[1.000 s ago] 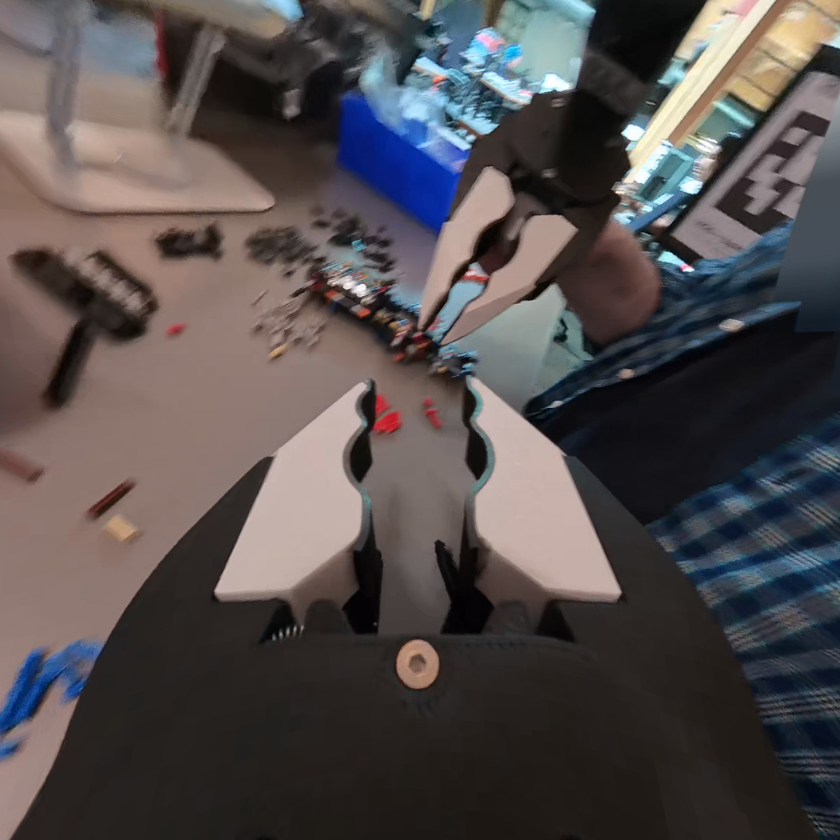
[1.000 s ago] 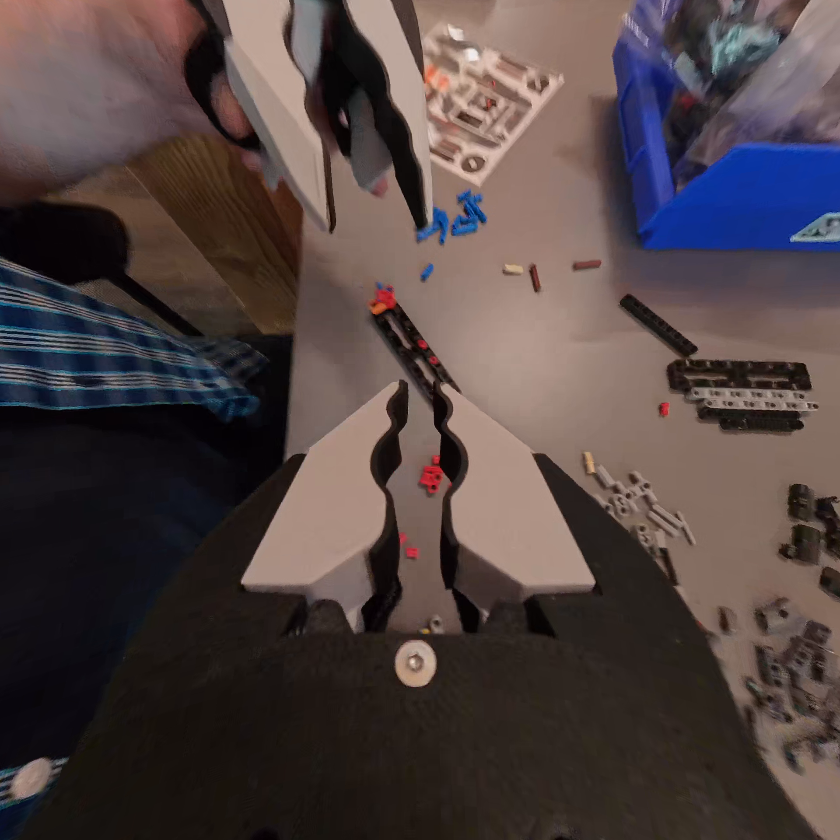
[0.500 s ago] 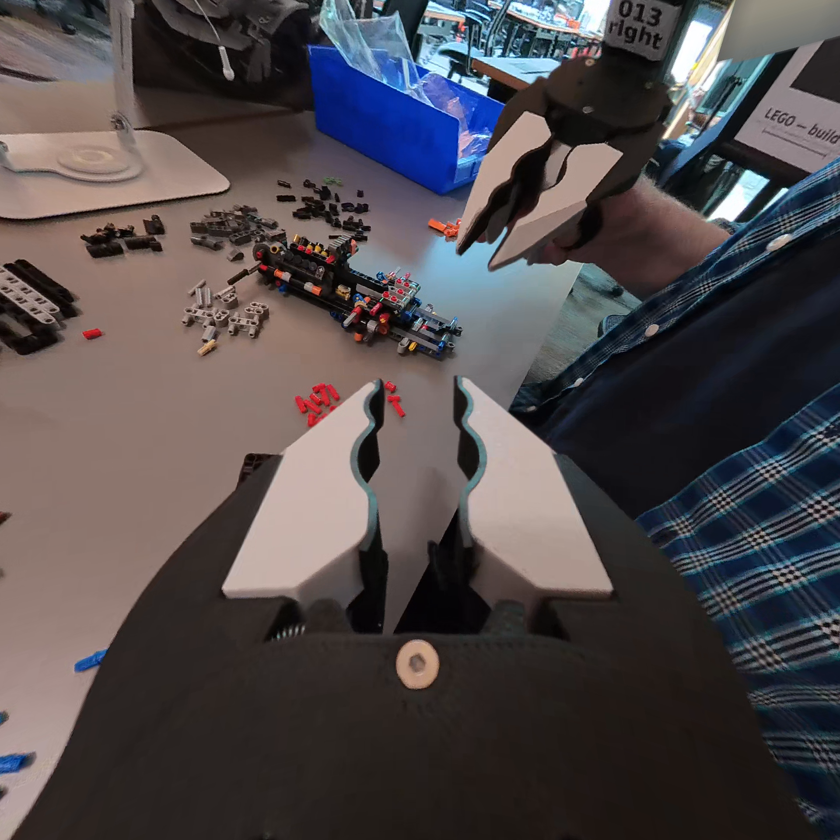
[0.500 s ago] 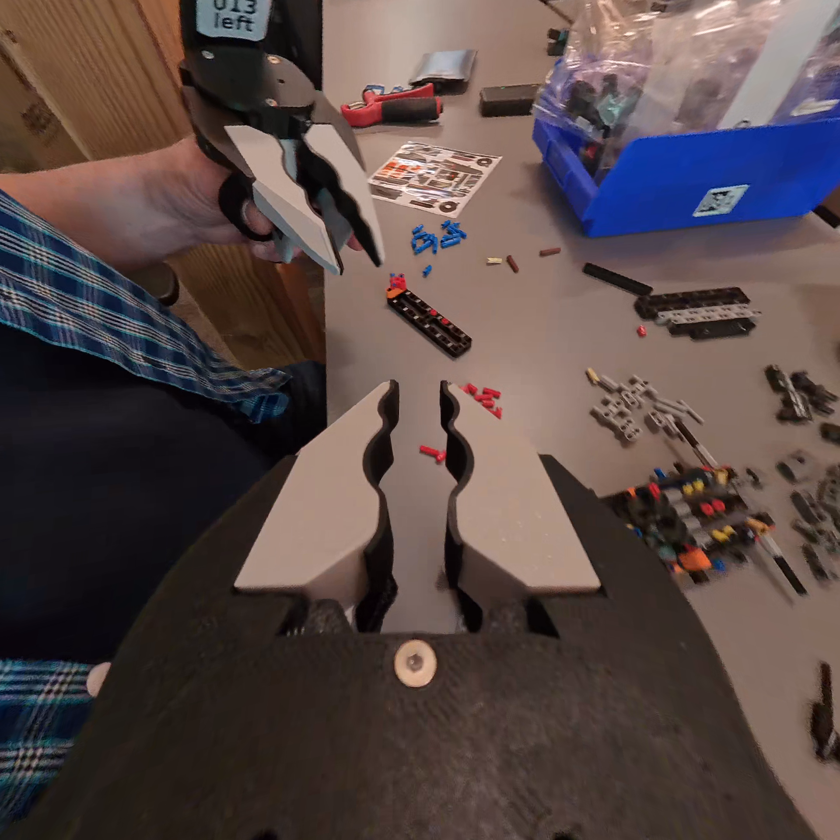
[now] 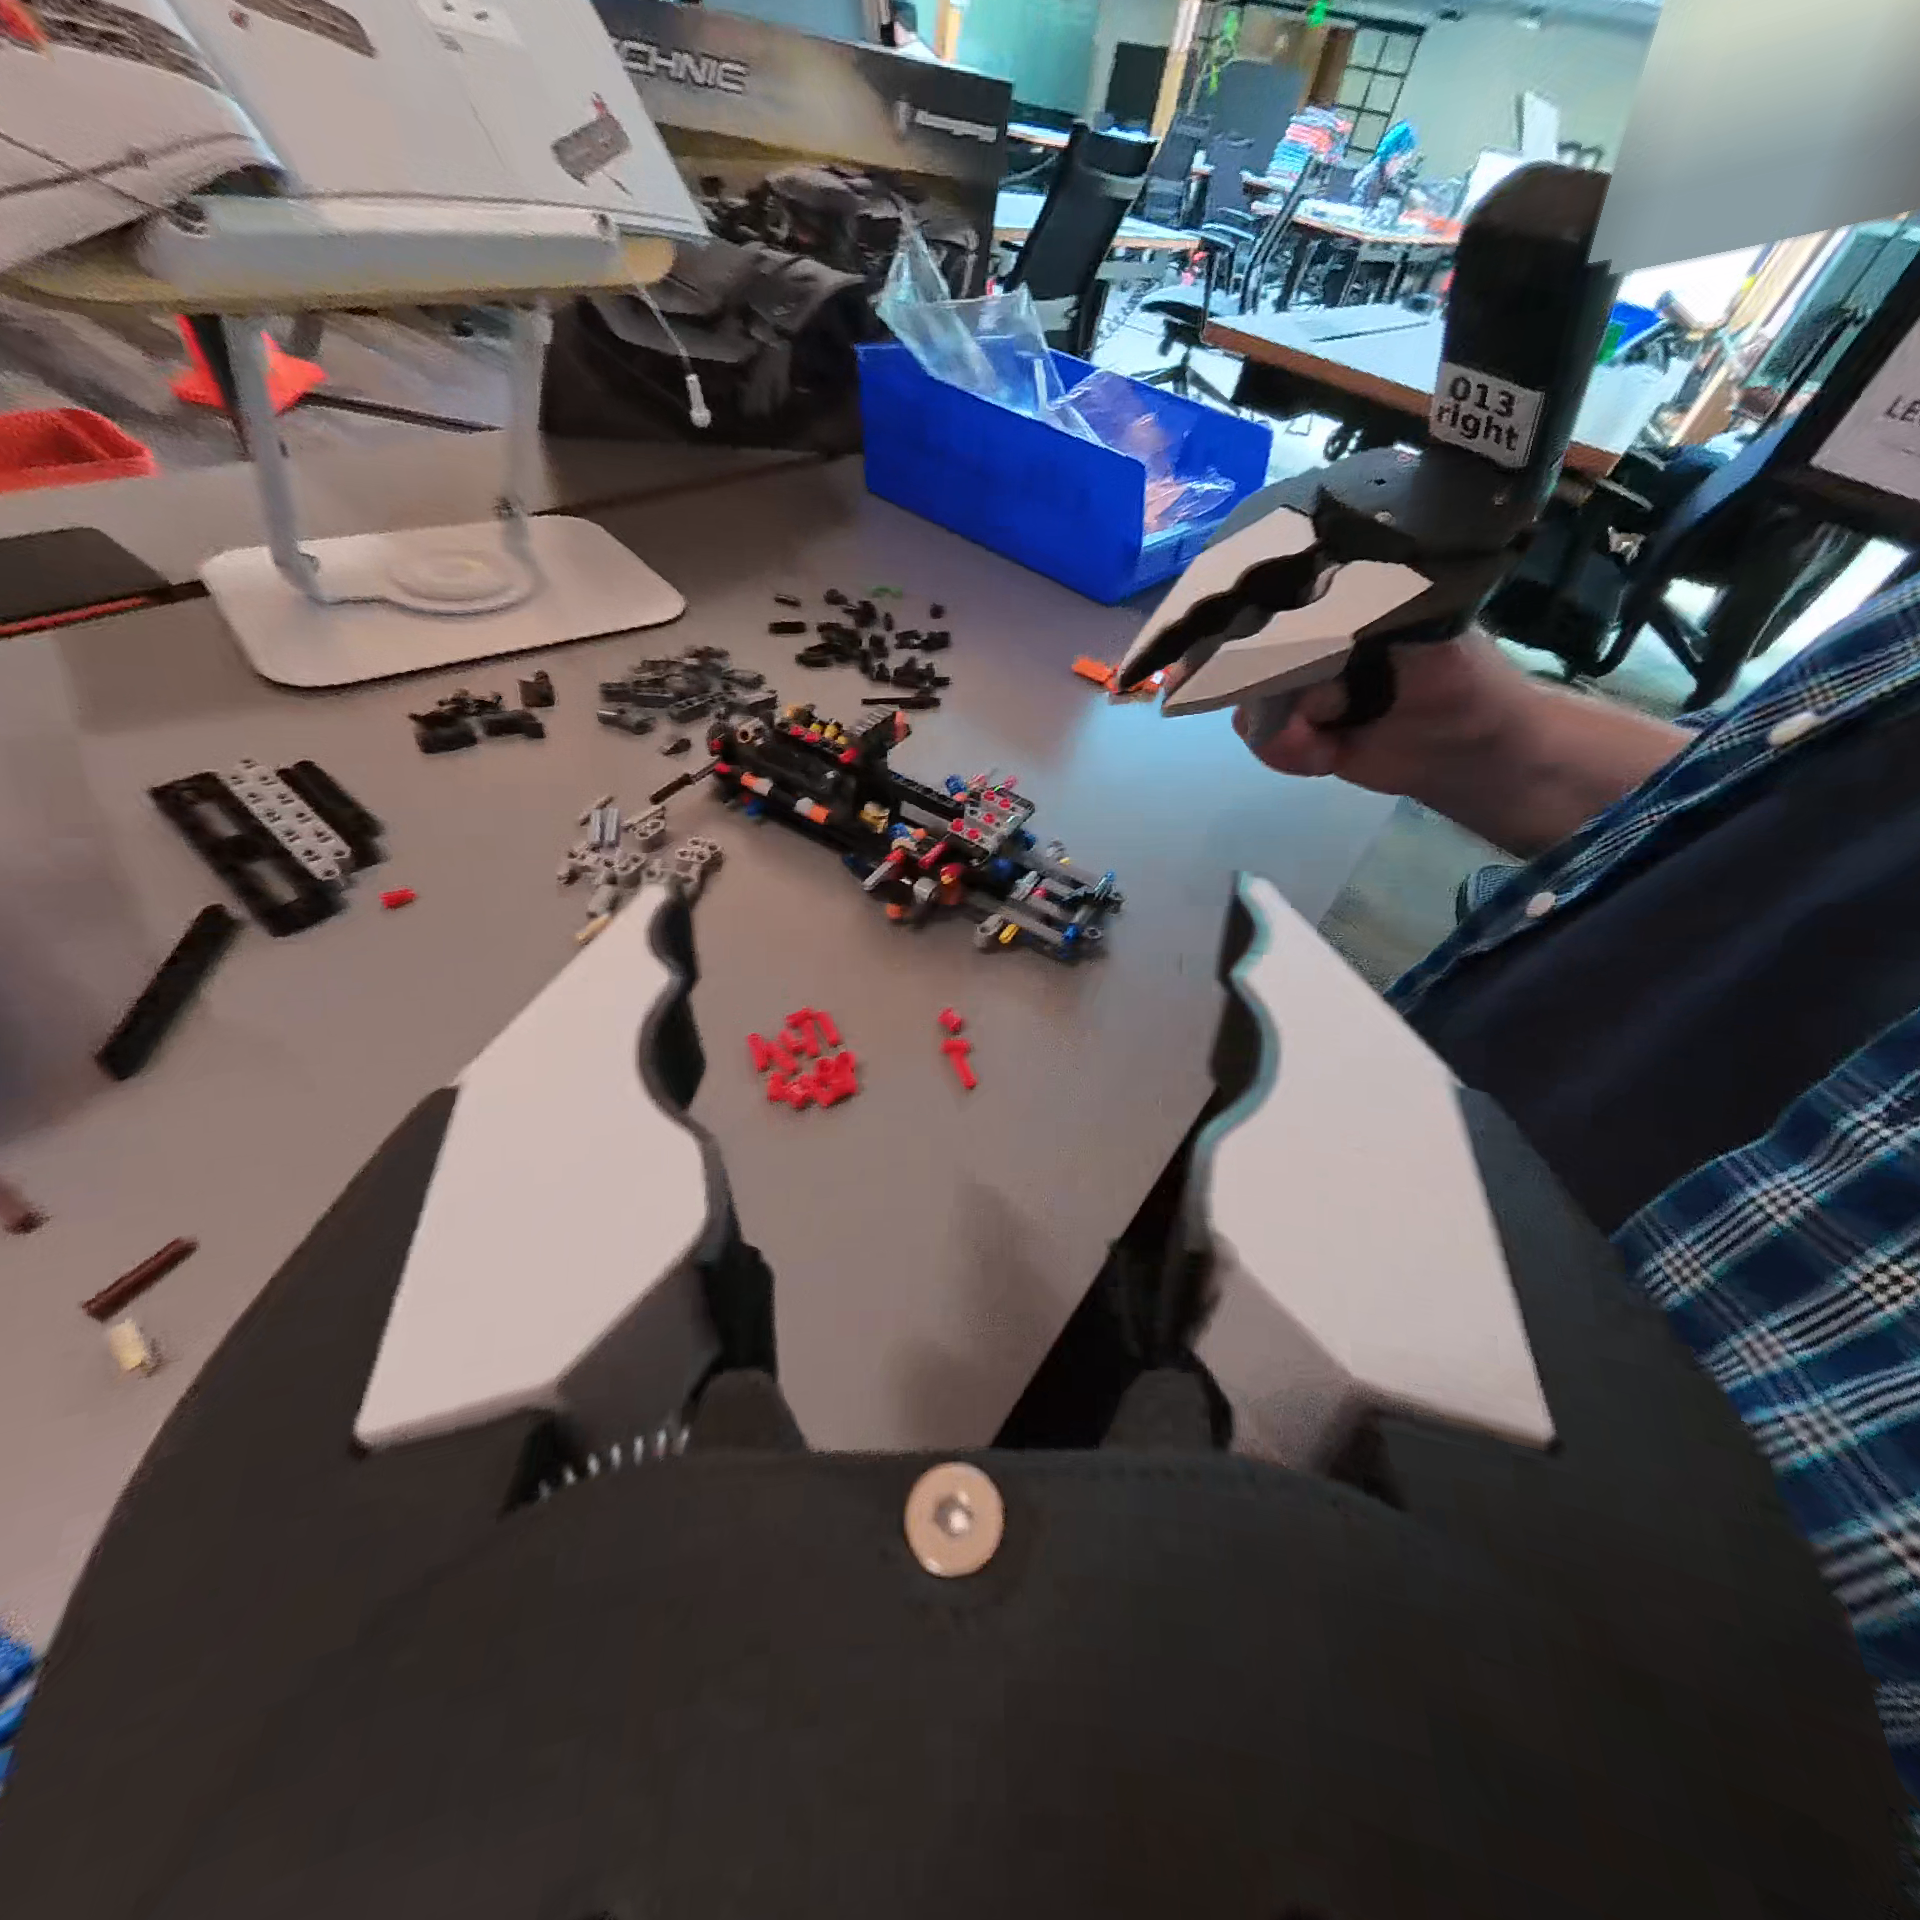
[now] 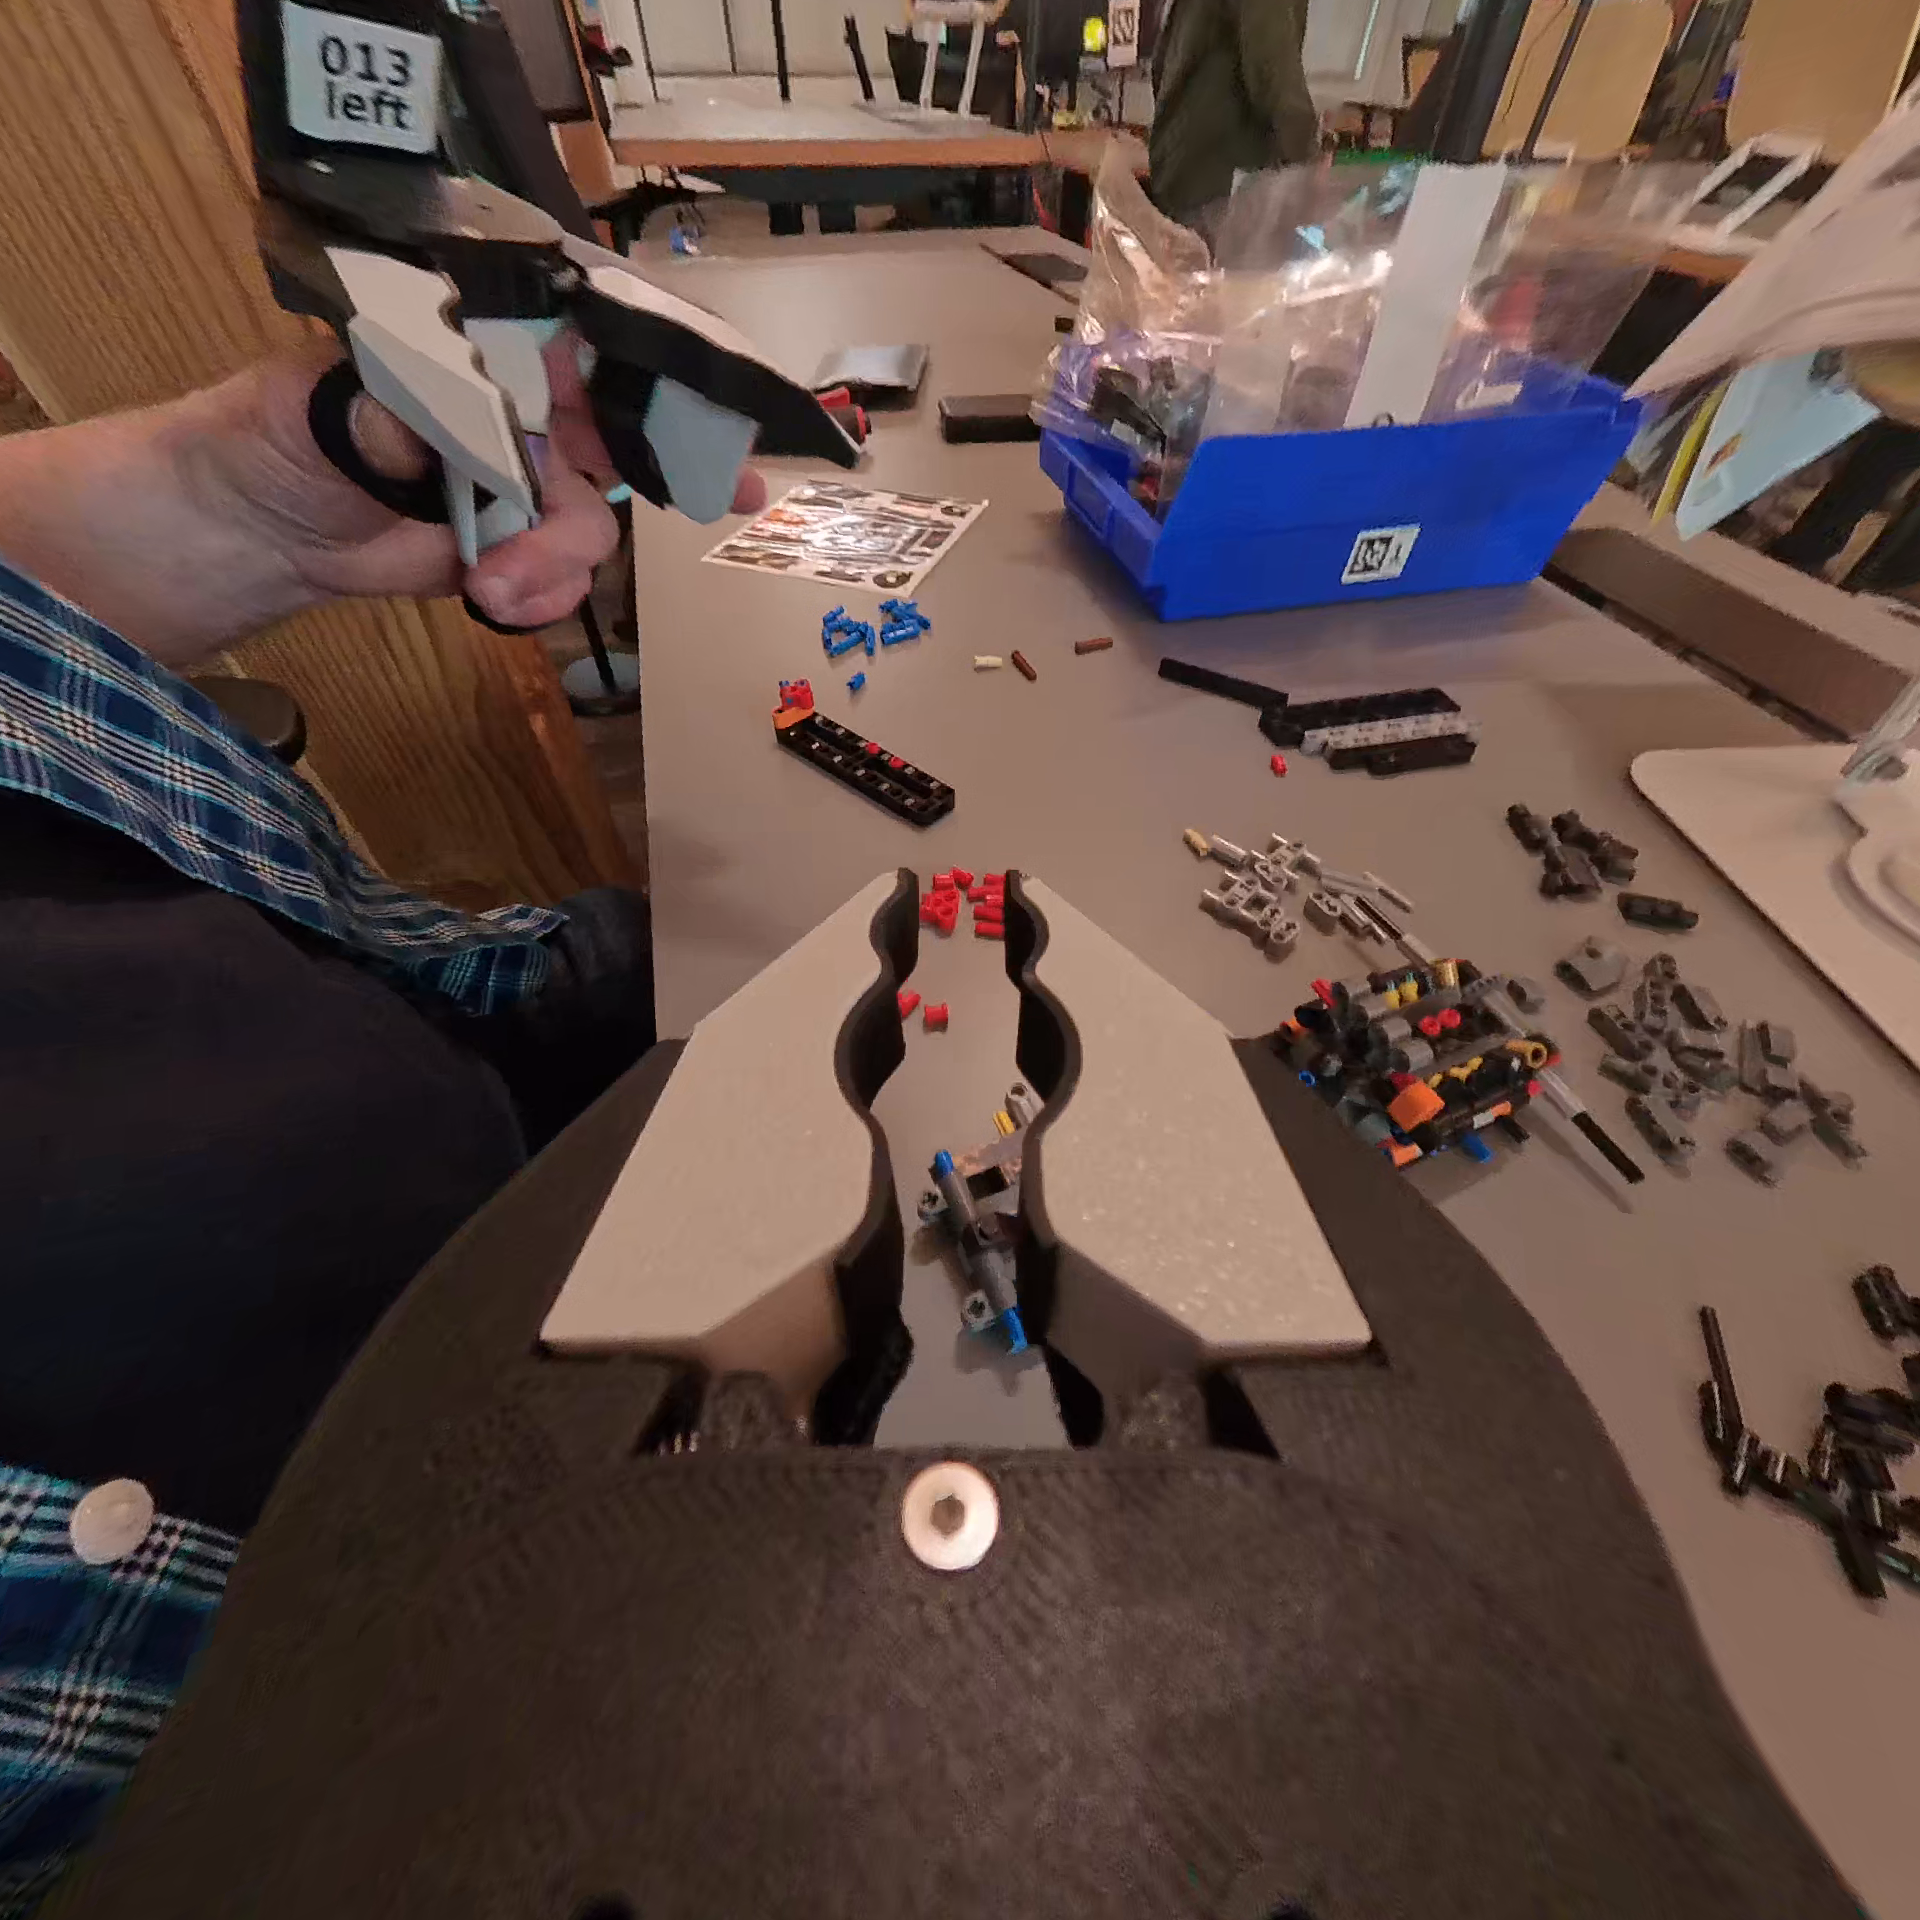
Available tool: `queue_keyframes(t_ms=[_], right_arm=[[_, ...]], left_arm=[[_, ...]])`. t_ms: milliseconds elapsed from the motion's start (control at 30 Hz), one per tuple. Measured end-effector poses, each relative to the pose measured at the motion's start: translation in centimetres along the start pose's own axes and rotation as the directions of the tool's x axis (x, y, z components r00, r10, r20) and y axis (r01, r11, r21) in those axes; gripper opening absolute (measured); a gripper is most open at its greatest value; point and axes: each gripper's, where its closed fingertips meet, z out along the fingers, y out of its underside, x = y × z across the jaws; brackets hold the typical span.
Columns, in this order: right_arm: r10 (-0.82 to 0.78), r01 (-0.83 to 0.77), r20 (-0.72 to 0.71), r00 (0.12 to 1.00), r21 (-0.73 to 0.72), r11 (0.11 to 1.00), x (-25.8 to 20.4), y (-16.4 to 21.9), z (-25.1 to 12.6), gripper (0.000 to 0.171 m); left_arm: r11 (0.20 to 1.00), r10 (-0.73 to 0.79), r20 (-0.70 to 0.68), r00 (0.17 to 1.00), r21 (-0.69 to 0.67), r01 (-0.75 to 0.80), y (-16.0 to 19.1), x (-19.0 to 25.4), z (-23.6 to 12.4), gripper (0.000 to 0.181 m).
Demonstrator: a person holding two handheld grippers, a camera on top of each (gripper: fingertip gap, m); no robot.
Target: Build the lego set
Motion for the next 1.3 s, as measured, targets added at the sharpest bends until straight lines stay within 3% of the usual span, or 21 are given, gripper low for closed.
queue_keyframes(t_ms=[133,267,333,400,467,500,733,933,1100,1300], right_arm=[[-0.045,0.045,0.013,0.999,0.020,0.999,-1.0,-0.1,0.3,0.015],[-0.103,0.103,0.037,0.994,-0.003,0.995,-2.2,0.6,1.0,0.016],[-0.137,0.138,0.049,0.989,-0.017,0.990,-2.7,1.0,1.3,0.016],[-0.164,0.166,0.053,0.985,-0.025,0.986,-3.1,1.3,1.4,0.009],[-0.188,0.190,0.052,0.981,-0.029,0.981,-3.2,1.5,1.5,0.002],[-0.194,0.196,0.058,0.979,-0.033,0.980,-3.2,1.6,1.5,0.000],[-0.206,0.207,0.058,0.977,-0.012,0.978,-3.0,1.4,0.9,0.000],[-0.213,0.214,0.053,0.976,-0.016,0.977,-2.7,1.7,0.7,0.005],[-0.212,0.212,0.052,0.976,-0.010,0.977,-2.5,1.7,0.5,0.005],[-0.203,0.205,0.055,0.978,-0.015,0.979,-2.2,2.0,0.6,0.006]], left_arm=[[0.998,0.009,0.020,1.000,-0.061,-0.008,0.9,0.6,2.0,0.143],[0.997,-0.023,0.027,0.999,-0.076,0.025,1.2,0.8,3.3,0.158],[0.997,-0.018,0.041,0.999,-0.078,0.021,1.2,0.5,3.5,0.136],[0.998,0.003,0.033,0.999,-0.063,-0.001,0.8,0.7,3.4,0.088],[0.999,0.019,0.045,0.999,-0.044,-0.017,0.3,0.5,3.0,0.024],[0.999,0.029,0.058,0.998,-0.043,-0.027,0.2,0.3,2.8,0.000],[0.996,0.084,0.179,0.980,-0.029,-0.080,-0.6,-1.7,2.1,0.000],[0.993,0.064,0.259,0.964,-0.116,-0.035,0.8,-3.9,1.7,0.059],[0.944,0.134,0.319,0.938,-0.329,-0.023,5.7,-6.0,0.3,0.080],[0.900,0.152,0.364,0.919,-0.436,0.024,9.1,-7.8,-1.5,0.080]])
